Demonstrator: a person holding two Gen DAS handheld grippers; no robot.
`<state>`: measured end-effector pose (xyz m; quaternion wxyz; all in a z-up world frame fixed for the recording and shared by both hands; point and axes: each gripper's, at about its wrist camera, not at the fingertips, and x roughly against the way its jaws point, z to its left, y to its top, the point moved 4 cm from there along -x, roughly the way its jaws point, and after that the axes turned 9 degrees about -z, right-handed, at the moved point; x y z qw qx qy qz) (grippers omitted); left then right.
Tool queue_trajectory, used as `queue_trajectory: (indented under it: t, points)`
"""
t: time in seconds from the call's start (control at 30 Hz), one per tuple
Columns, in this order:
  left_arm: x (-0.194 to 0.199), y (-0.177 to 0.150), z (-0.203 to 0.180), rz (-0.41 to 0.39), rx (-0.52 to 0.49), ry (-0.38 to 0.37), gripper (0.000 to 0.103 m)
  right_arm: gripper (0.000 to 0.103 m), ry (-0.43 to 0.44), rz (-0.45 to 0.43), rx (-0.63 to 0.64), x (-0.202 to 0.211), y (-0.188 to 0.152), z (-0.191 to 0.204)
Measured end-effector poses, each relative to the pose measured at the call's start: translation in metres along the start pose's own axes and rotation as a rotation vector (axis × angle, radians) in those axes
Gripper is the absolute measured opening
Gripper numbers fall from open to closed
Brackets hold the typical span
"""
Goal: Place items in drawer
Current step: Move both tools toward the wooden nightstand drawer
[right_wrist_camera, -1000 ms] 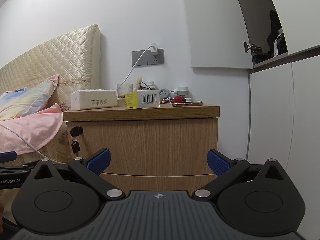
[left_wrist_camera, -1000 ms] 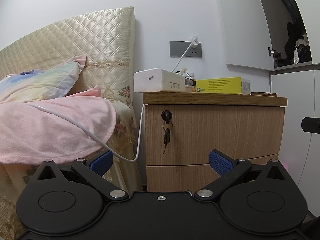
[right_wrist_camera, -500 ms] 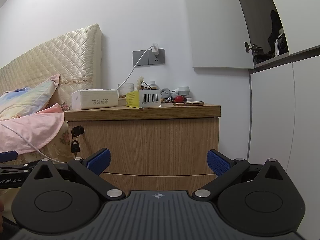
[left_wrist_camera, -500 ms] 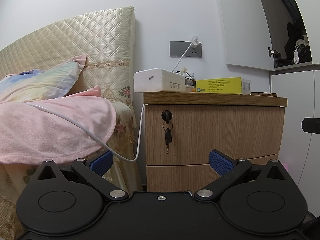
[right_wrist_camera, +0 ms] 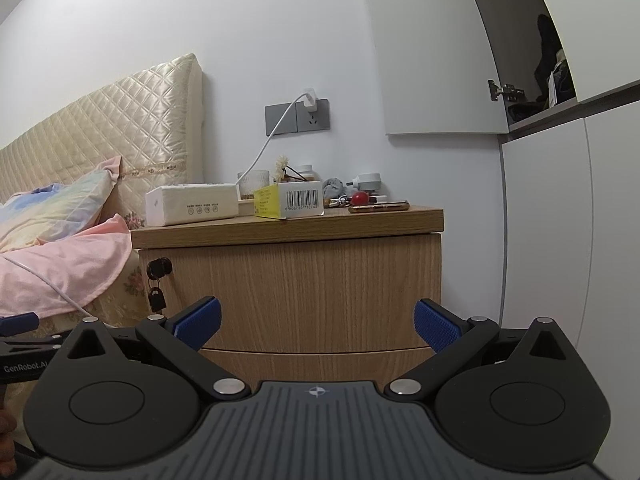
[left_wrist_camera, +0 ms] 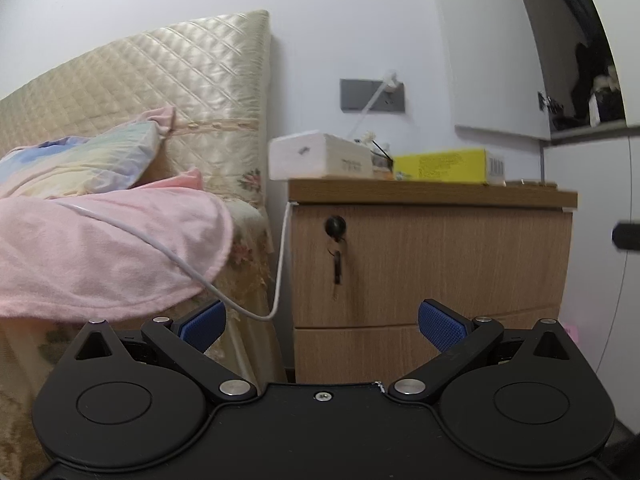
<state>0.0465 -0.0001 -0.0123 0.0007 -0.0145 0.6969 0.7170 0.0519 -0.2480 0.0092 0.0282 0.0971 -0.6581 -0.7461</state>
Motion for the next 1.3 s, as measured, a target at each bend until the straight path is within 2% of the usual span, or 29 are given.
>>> queue_trajectory:
  t: [0.2, 0.5, 0.97, 1.2, 1.3]
  points:
    - [0.001, -0.002, -0.005, -0.033, -0.038, -0.012, 0.102, 0.103, 0.006, -0.007, -0.024, -0.001, 0.003, -0.014]
    - [0.009, 0.004, -0.014, -0.069, -0.02, -0.061, 0.102, 0.103, 0.06, -0.041, -0.076, 0.005, 0.004, -0.02]
    - [0.015, 0.036, -0.017, -0.048, -0.029, -0.119, 0.102, 0.103, 0.076, -0.077, -0.086, 0.009, 0.005, -0.035]
    - [0.018, 0.05, -0.003, -0.037, 0.054, -0.133, 0.102, 0.103, 0.105, -0.076, -0.095, 0.017, 0.019, -0.047]
    - [0.013, 0.054, -0.004, -0.014, 0.056, -0.138, 0.102, 0.103, 0.101, -0.059, -0.107, 0.018, 0.025, -0.054]
